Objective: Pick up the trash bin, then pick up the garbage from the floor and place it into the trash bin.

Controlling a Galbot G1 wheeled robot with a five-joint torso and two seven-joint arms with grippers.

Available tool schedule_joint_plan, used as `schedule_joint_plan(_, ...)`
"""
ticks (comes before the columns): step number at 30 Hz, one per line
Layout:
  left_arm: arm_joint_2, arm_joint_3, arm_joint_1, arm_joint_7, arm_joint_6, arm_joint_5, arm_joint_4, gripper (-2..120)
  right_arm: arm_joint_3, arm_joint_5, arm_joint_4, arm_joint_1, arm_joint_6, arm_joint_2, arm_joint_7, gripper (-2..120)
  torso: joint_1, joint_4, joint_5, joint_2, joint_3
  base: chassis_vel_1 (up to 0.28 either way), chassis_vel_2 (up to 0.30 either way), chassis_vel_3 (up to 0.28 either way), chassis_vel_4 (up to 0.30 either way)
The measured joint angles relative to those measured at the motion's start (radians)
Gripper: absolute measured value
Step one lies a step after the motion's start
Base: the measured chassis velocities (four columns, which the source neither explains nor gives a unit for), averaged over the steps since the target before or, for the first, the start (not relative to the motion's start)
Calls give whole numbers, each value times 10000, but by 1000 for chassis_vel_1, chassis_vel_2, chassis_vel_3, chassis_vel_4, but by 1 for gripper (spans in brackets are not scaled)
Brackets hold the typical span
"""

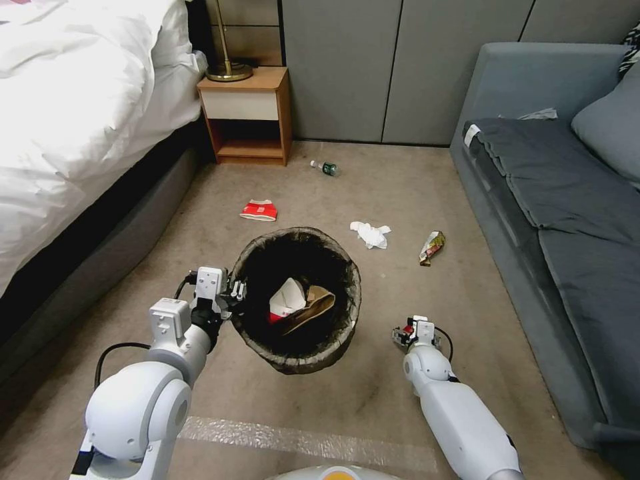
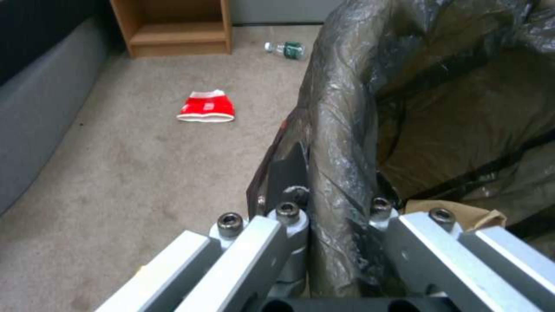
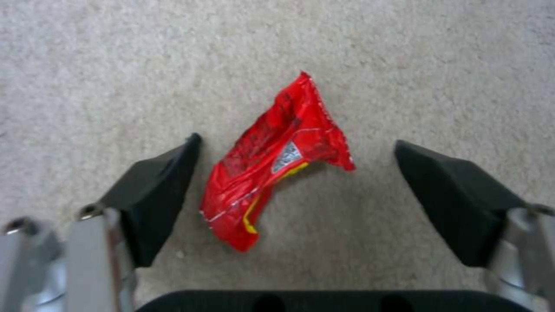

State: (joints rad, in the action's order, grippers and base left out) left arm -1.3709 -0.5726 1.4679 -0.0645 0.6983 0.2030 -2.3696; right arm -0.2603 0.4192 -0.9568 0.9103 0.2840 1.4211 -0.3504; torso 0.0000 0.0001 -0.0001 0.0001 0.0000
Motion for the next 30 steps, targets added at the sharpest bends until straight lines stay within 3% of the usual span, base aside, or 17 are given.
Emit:
schedule_joint_plan(14, -25, 83, -54, 0, -12, -43, 110, 3, 21, 12, 75, 23, -63, -2, 213, 41, -1, 5, 3, 1, -2, 0, 0, 0, 0)
schedule_joint_plan(17, -30, 99, -60, 0, -17, -59, 128, 3, 25, 8, 105, 15, -78, -1, 228, 38, -1, 5, 4, 1, -2, 0, 0, 0, 0)
schedule_joint_plan(19, -51, 130, -86, -1, -23, -91, 192, 3, 26, -4, 196, -18, -102, -2, 249, 22, -1, 5, 2, 0, -2, 0, 0, 0, 0)
schedule_joint_plan(28, -65, 126, -116, -3, -25, -89, 248, 3, 27, -30, 338, -51, -191, -4, 273, 0, -1, 0, -1, 0, 0, 0, 0, 0, 0)
schedule_joint_plan(30, -73, 127, -115, -3, -26, -89, 250, 3, 28, -35, 354, -55, -204, -4, 274, 0, 0, -2, -3, 0, -1, 0, 0, 0, 0)
